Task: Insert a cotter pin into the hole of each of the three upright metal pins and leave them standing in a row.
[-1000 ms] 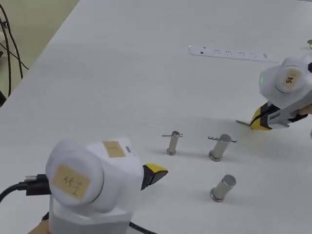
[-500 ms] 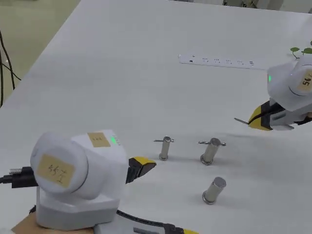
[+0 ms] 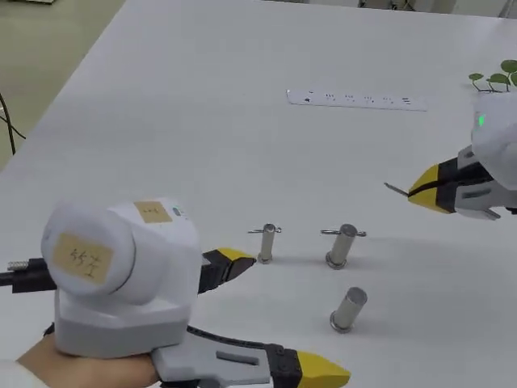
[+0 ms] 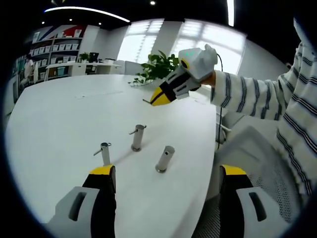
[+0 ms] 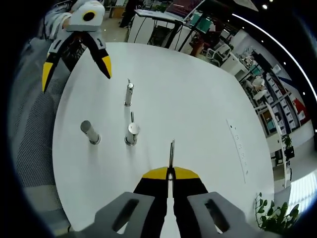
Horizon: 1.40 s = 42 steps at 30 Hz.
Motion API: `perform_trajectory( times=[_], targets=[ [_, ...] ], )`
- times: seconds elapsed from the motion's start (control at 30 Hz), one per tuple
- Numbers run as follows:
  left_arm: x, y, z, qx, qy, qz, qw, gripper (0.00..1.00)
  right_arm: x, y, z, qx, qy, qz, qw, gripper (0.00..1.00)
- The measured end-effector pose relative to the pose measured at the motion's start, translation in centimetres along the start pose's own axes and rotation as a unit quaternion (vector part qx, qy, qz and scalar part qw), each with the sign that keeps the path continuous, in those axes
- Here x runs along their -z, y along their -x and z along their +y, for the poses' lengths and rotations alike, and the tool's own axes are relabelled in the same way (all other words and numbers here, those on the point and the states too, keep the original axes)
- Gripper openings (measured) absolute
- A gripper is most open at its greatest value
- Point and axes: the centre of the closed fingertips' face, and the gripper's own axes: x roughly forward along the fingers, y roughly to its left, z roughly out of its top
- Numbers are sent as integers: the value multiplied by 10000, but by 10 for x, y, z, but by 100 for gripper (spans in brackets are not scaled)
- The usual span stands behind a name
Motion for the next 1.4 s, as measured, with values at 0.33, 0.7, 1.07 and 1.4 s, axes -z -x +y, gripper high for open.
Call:
perform_trajectory(
  times=[0.33,0.7,1.07,1.4],
  targets=[
    [-19,-4,9,-64,66,-183,9998,83,-23,26,3,508,-33,-455,9977,0],
    [-37,-14,8,55,134,-281,9995,74,-45,33,15,710,29,-792,9943,0],
    [-48,-19,0,303,440,-519,9972,56,-57,26,44,659,59,-933,9934,0],
    [-59,-22,-5,523,677,-686,9940,39,-70,22,73,424,88,-1084,9932,0]
  ],
)
